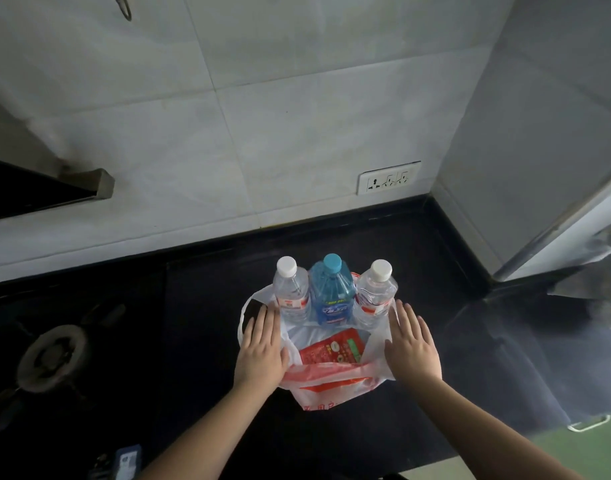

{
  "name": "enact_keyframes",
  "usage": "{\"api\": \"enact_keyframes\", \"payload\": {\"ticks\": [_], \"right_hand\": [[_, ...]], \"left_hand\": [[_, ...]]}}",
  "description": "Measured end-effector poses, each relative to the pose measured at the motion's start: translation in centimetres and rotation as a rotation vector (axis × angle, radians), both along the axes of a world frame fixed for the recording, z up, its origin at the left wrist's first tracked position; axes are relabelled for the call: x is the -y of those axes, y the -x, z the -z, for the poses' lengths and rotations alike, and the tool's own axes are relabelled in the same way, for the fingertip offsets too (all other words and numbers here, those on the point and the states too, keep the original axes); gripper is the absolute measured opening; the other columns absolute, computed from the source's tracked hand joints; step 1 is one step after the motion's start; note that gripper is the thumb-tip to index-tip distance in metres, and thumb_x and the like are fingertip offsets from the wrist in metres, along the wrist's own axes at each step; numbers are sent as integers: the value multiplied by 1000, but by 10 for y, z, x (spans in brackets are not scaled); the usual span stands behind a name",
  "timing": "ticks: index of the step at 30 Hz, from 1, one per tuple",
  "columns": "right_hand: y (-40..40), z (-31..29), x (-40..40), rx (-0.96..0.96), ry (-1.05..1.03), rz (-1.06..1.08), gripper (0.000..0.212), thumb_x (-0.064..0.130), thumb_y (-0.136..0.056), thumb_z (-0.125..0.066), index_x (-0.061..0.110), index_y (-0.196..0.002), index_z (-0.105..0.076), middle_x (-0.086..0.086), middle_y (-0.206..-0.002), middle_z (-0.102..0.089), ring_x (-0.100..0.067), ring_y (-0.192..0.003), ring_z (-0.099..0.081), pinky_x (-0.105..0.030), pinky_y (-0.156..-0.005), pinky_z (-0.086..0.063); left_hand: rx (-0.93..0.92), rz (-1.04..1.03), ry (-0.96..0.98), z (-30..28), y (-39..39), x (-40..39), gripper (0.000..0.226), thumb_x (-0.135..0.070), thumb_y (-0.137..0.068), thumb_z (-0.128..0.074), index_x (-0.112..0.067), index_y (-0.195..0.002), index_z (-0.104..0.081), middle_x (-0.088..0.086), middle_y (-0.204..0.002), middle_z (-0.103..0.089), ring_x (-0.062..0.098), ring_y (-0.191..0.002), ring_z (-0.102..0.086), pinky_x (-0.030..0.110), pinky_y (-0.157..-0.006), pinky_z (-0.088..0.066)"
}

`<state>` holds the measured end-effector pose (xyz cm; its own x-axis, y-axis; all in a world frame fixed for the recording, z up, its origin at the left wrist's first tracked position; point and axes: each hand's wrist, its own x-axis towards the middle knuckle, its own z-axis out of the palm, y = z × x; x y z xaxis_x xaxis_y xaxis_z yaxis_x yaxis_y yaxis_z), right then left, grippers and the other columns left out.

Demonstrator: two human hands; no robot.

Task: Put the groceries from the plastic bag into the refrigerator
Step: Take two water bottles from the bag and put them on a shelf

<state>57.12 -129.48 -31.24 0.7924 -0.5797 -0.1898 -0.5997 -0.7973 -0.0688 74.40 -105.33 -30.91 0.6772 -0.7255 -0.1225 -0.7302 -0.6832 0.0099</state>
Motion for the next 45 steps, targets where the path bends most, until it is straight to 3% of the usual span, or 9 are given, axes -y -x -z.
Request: {"api": "enact_keyframes", "payload": {"ticks": [4, 8, 11, 18, 23, 25, 31, 38, 45], "right_hand": [[18, 3, -8, 42, -57, -54, 74, 36, -87, -60, 3, -146, -32, -13, -154, -31, -23, -143, -23, -29, -116, 5], [35, 14, -8, 21, -81, -161, 64, 47, -96, -20, 12, -150, -23, -5, -156, -25, -22, -143, -26, -34, -121, -7], [38, 22, -3, 14, -174, -202, 67, 50, -95, -22, 12, -150, -24, 0, -156, -21, -23, -141, -35, -42, -114, -22], [31, 9, 4, 44, -291, -124, 105, 73, -79, 16, 8, -151, -24, -6, -160, -20, -21, -146, -24, -28, -118, -8], [14, -16, -4, 262, -315, 109, 50, 39, -96, -46, 14, -140, -46, -5, -141, -50, -26, -127, -50, -38, -108, -37], [4, -28, -9, 342, -356, 181, 51, 29, -93, -57, 15, -140, -45, -5, -142, -49, -25, -126, -50, -39, -105, -41], [-17, -48, -18, 545, -636, 414, 71, 22, -81, -75, 25, -141, -37, 0, -149, -37, -22, -129, -46, -44, -102, -46], [-31, -48, -17, 620, -727, 478, 73, 25, -75, -81, 27, -136, -43, 4, -136, -50, -16, -118, -56, -44, -97, -52], [-47, -55, -18, 604, -814, 503, 58, 28, -79, -78, 32, -125, -44, 15, -106, -56, -5, -94, -56, -22, -78, -48]], "left_hand": [[10, 75, 48, 10, 9, -20, 68, -37, -96, -33, -1, -152, -20, 15, -162, -17, 26, -149, -18, 43, -117, -21], [-7, 173, 59, 15, 8, -27, 66, -36, -97, -36, -3, -152, -22, 12, -162, -17, 22, -149, -19, 39, -119, -15], [-44, 170, 31, 15, 4, -27, 65, -38, -96, -37, -5, -151, -24, 10, -160, -23, 21, -147, -24, 38, -118, -15], [-135, 68, -58, 24, -4, -24, 72, -53, -94, -19, -8, -149, -31, 7, -157, -32, 19, -145, -30, 39, -117, -26], [-177, 19, 166, 0, -7, -6, 63, -48, -96, -39, -10, -146, -39, 7, -147, -47, 20, -134, -45, 32, -112, -33], [-231, -82, 283, -13, -6, 7, 59, -46, -95, -50, -12, -143, -42, 5, -141, -53, 21, -127, -51, 33, -106, -40], [-674, -493, 689, -35, -6, 37, 56, -45, -84, -69, -24, -133, -49, -8, -127, -59, 12, -120, -55, 26, -89, -43], [-685, -510, 788, -41, -11, 51, 77, -20, -74, -83, -16, -138, -41, -11, -123, -50, 5, -115, -48, 25, -92, -41], [-739, -522, 736, -31, -23, 65, 80, -21, -69, -87, -22, -134, -42, -1, -128, -59, 16, -118, -58, 26, -90, -45]]}}
